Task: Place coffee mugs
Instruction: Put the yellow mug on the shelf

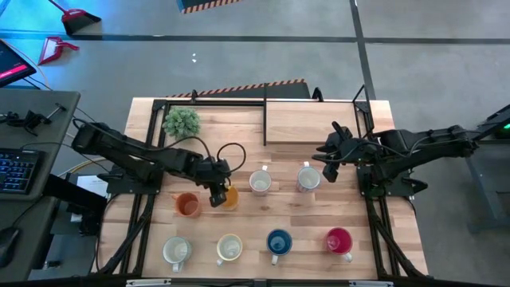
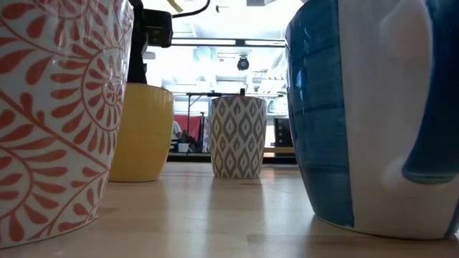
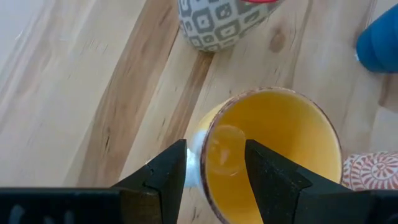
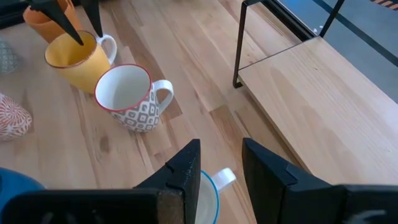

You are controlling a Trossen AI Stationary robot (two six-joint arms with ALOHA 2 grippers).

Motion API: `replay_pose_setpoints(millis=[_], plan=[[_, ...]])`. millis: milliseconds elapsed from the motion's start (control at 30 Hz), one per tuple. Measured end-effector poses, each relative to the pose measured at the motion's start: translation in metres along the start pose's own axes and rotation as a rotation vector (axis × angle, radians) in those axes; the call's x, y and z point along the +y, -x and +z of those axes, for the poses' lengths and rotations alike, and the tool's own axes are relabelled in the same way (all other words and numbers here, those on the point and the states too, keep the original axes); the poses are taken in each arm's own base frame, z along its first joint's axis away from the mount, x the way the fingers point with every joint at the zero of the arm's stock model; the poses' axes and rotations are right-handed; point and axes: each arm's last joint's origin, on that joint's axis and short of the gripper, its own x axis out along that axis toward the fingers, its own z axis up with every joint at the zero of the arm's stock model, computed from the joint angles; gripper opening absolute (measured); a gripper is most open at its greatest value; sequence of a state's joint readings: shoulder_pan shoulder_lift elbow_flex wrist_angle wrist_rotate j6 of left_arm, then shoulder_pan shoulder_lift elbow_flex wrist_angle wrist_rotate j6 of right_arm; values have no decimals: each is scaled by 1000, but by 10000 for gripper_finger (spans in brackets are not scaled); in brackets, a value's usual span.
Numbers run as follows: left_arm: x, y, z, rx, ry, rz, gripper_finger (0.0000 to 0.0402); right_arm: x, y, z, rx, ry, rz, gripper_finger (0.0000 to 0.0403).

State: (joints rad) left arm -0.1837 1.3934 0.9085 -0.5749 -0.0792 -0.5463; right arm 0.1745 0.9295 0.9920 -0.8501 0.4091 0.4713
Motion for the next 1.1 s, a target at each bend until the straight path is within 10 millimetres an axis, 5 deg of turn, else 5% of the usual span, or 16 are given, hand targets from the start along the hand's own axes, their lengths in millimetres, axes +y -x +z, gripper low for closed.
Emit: replay_pose_setpoints(millis=[800,1100], plan=[[-1,-36,-3,95,-61,37,148,-1,0,-1,14,33,-7,99],[5,-34,6,78,-100,42,51,-2,0,-3,31,42,-15,99]])
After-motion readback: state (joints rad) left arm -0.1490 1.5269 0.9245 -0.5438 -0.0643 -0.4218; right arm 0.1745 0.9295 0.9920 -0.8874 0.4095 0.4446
